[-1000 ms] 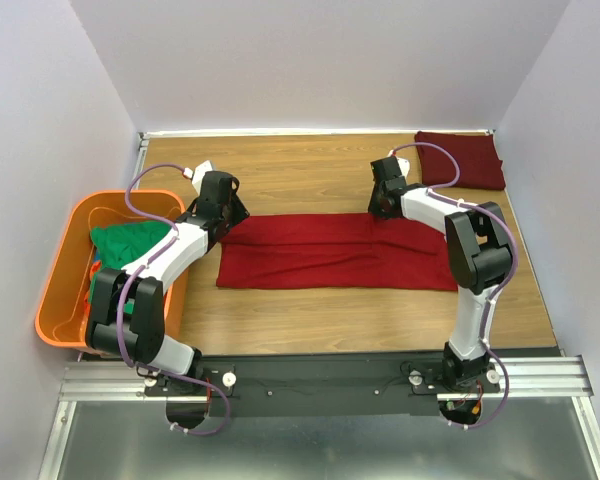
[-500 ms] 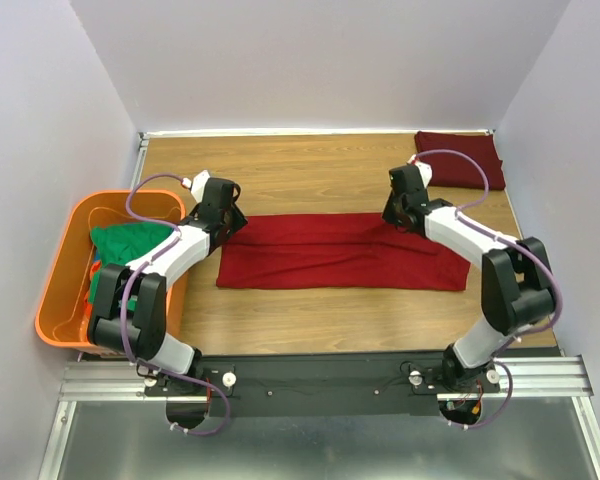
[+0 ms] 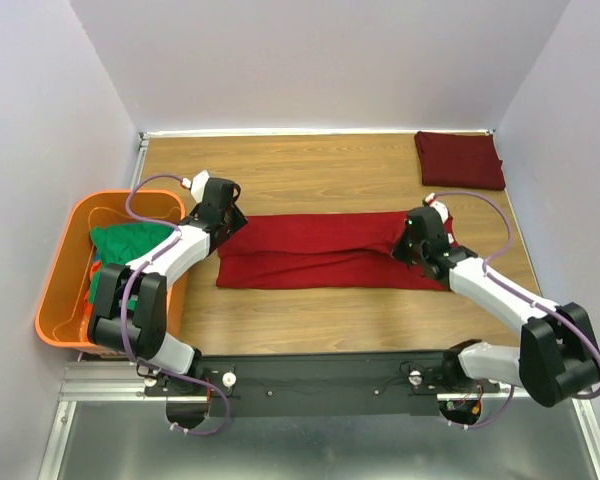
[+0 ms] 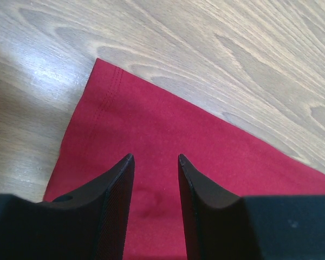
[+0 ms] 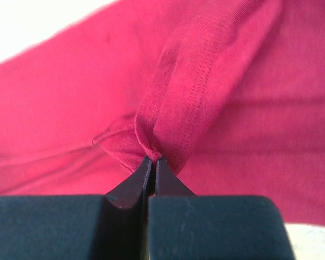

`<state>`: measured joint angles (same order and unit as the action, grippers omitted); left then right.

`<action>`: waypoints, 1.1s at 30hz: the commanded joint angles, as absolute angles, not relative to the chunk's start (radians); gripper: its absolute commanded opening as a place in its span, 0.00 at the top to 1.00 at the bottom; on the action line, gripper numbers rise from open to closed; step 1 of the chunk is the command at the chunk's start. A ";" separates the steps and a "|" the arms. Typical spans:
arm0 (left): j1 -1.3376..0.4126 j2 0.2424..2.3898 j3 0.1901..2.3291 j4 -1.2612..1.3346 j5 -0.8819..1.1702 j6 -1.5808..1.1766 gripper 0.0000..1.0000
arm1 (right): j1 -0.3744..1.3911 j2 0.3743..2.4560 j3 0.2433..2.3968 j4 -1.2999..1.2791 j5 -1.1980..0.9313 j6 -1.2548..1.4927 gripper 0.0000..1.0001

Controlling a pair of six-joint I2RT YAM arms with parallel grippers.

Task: Fold and stack the t-shirts
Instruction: Fold the tshirt

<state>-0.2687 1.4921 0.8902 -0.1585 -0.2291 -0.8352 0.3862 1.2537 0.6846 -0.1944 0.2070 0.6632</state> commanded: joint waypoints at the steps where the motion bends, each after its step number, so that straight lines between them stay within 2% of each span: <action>1: -0.272 1.505 0.900 -0.141 -0.250 -0.845 0.55 | 0.403 1.195 0.594 -0.152 0.161 0.738 0.95; 4: -0.278 1.517 0.887 -0.137 -0.250 -0.850 0.55 | 0.403 1.163 0.540 -0.129 0.149 0.782 0.91; 6: -0.281 1.525 0.876 -0.126 -0.242 -0.851 0.56 | 0.403 1.147 0.519 -0.123 0.140 0.790 0.80; 10: -0.299 1.517 0.851 -0.091 -0.226 -0.828 0.57 | 0.403 1.129 0.515 -0.118 0.103 0.788 0.69; 13: -0.324 1.513 0.868 -0.066 -0.184 -0.778 0.56 | 0.405 1.083 0.508 -0.120 0.080 0.779 0.56; 17: -0.386 1.519 0.919 -0.028 -0.123 -0.695 0.52 | 0.403 1.048 0.544 -0.158 0.138 0.753 0.45; 21: -0.497 1.540 0.986 -0.005 -0.046 -0.623 0.52 | 0.388 1.142 0.698 -0.251 0.314 0.669 0.43; 25: -0.632 1.584 1.069 0.037 -0.011 -0.581 0.50 | 0.154 1.320 0.854 -0.275 0.175 0.583 0.43; 33: -0.865 1.814 1.245 0.060 0.057 -0.512 0.42 | 0.018 1.568 1.095 -0.275 0.111 0.535 0.43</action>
<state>-0.7940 1.7241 1.1854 0.0486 0.0025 -0.5716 0.0418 1.4963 1.0176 -0.2382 0.1623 0.5842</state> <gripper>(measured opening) 0.571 0.570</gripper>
